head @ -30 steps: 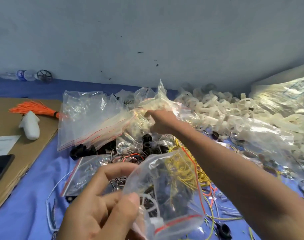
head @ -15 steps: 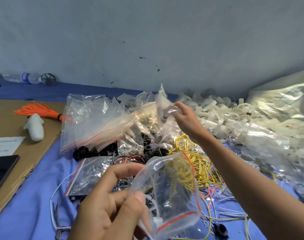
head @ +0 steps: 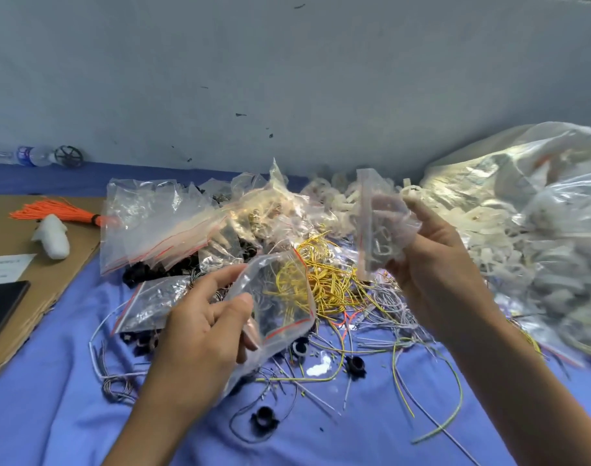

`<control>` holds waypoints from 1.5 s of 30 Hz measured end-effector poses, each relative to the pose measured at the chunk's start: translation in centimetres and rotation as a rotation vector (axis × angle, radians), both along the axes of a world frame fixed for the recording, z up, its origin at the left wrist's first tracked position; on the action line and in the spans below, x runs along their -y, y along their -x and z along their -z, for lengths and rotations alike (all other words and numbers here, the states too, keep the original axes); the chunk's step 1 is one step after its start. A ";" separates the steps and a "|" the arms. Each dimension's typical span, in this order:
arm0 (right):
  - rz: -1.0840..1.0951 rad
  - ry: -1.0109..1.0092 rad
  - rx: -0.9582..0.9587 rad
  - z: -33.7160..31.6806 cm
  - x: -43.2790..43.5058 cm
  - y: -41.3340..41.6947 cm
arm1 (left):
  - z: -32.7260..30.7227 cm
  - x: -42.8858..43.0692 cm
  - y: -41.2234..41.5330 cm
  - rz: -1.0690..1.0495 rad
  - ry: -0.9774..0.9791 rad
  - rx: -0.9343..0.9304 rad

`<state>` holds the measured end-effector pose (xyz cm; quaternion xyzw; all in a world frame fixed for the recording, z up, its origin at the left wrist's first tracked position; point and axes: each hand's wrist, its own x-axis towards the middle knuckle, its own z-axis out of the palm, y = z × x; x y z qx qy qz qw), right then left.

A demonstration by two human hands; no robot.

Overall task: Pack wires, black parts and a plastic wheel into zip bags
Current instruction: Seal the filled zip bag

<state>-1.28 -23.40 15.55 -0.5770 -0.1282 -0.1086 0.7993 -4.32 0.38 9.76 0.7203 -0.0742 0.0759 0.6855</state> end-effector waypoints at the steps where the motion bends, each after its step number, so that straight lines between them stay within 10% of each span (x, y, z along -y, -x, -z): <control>1: 0.007 0.016 0.043 -0.2 -0.8 0.8 | 0.1 0.2 0.0 -0.009 -0.002 -0.002; 7: 0.573 0.650 0.374 1.4 -6.8 3.0 | 0.4 1.1 -0.2 -0.014 -0.004 -0.005; 11: 0.156 1.321 0.421 3.5 -7.2 3.9 | 0.2 0.6 -0.6 -0.079 0.039 0.010; 18: -0.030 0.814 0.253 2.3 -6.5 3.0 | 0.4 -0.1 -0.3 -0.089 -0.158 0.098; 25: 0.211 1.435 0.069 2.7 -5.6 -1.4 | -1.1 -1.4 -0.9 -0.022 -0.264 0.105; 36: -0.215 0.080 -0.253 -4.1 -6.1 0.3 | -6.6 -4.7 0.4 0.118 0.267 0.119; 45: -0.085 -0.180 -0.422 -2.0 -2.8 1.9 | -0.6 -1.9 -2.2 0.012 0.181 0.043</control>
